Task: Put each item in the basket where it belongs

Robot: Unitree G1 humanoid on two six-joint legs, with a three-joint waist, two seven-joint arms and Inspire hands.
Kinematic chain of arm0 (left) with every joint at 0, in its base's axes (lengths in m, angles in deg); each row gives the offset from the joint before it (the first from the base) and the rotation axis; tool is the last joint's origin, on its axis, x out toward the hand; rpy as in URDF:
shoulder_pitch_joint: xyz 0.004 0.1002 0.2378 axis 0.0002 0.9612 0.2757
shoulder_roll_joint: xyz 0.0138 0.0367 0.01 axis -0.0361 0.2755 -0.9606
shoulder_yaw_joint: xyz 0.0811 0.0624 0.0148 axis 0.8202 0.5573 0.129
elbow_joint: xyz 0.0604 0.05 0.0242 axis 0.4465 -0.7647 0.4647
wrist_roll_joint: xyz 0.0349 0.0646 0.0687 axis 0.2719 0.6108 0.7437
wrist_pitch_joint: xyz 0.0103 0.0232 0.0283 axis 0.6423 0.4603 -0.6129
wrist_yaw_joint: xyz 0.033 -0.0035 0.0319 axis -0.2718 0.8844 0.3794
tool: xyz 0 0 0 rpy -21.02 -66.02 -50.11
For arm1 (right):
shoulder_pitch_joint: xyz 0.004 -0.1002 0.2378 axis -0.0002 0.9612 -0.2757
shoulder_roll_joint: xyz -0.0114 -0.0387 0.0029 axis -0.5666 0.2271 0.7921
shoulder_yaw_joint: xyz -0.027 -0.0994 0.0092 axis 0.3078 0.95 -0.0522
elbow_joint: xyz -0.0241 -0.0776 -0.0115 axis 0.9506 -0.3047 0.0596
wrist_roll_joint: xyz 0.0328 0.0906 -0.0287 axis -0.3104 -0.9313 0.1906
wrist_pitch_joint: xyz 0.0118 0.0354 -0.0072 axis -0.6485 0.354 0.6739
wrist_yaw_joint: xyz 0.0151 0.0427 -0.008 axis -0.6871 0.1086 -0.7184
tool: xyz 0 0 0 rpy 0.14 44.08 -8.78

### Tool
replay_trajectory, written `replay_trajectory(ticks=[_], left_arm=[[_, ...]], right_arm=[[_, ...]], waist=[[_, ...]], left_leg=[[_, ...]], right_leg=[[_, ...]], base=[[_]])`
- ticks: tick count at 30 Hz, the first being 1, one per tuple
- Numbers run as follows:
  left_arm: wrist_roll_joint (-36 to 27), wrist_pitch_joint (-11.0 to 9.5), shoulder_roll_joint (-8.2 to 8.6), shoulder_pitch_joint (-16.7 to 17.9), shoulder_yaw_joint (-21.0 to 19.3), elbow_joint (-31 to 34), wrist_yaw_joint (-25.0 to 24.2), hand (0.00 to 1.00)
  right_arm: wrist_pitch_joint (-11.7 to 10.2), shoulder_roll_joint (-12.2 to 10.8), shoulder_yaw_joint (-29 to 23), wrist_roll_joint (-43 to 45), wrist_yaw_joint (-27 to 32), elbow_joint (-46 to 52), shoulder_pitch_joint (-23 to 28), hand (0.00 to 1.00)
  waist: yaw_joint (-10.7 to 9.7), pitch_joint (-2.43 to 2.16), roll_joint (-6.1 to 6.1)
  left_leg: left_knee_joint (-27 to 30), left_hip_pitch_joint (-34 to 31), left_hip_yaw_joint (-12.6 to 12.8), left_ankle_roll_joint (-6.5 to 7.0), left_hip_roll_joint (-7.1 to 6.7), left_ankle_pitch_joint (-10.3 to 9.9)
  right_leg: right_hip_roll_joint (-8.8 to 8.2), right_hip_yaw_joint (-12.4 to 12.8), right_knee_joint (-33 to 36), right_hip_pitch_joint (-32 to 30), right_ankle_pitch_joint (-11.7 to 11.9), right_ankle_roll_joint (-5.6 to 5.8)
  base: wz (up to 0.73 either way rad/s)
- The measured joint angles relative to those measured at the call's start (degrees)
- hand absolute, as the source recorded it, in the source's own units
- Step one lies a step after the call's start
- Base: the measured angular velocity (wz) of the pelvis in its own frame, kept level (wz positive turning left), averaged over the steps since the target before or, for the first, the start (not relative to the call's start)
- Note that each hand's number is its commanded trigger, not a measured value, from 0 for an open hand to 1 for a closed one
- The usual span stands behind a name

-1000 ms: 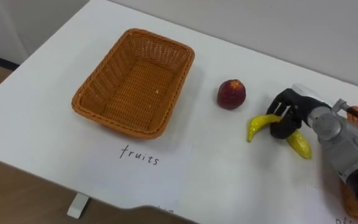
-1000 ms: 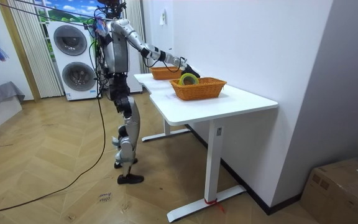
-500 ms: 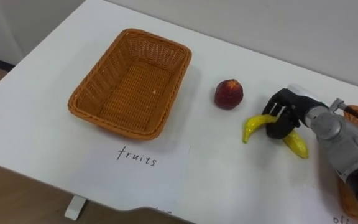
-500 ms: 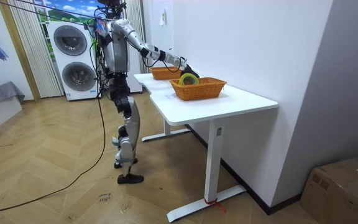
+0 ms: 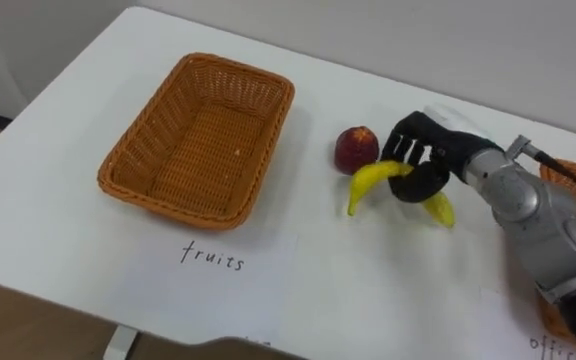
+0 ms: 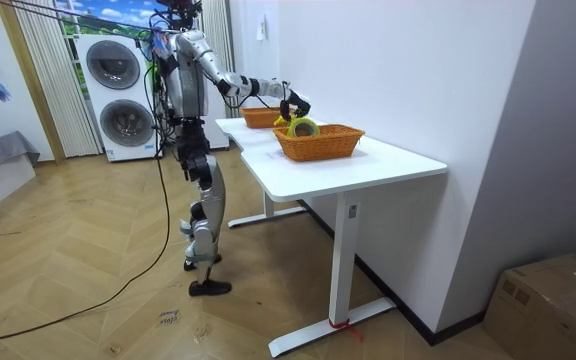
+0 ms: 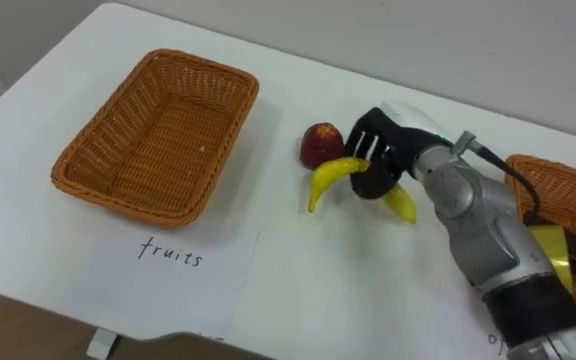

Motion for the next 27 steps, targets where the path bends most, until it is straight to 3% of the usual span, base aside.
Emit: replay_trajectory(ticks=[5, 8, 13, 21, 27], left_arm=[[0.9, -1.0, 0.70, 0.3, -0.6, -0.3, 0.7, 0.00], [1.5, -1.1, 0.88, 0.5, -1.4, -0.2, 0.8, 0.00], [1.4, -1.2, 0.98, 0.6, -2.2, -0.1, 1.0, 0.00], [1.4, -1.1, 1.01, 1.5, -2.9, 0.7, 0.8, 0.00], [1.3, -1.1, 1.11, 1.8, -2.6, 0.6, 0.6, 0.00]], right_arm=[[-0.4, 0.1, -2.6, 1.1, -0.3, 8.1, 0.5, 1.00], [-0.4, 0.1, -4.2, 1.4, -0.4, 12.2, 1.0, 1.00], [-0.2, 0.1, -4.8, 2.4, -1.0, 16.7, 0.9, 1.00], [-0.1, 0.1, -6.5, 2.4, -2.3, 22.2, -0.2, 1.00], [0.2, 0.0, -6.5, 2.2, -2.4, 23.4, -0.9, 1.00]], waist=[[-1.5, -0.10, 0.09], [-1.6, -0.49, 0.10], [-1.9, -0.45, 0.19], [-1.4, -0.73, -0.21], [-0.9, -0.62, -0.43]], left_leg=[[0.0, 0.7, 0.1, 0.01, -0.03, 0.0], [-0.4, 1.6, 0.1, 0.01, -0.01, 0.0], [-0.7, 2.4, 0.8, 0.02, 0.00, 0.0], [-0.8, 2.2, 0.7, 0.02, 0.00, 0.0], [-1.0, 2.1, -0.1, 0.02, -0.05, 0.0]], right_leg=[[0.03, 0.3, 0.0, 0.6, 0.0, 0.00], [0.07, 0.6, 0.0, 1.2, 0.0, 0.00], [0.08, 1.1, 0.0, 1.7, 0.0, 0.01], [0.10, 0.9, 0.0, 1.6, 0.0, 0.01], [0.11, 0.5, 0.0, 1.7, 0.0, 0.06]], base=[[-0.02], [-0.05], [-0.05], [0.00], [0.03]])
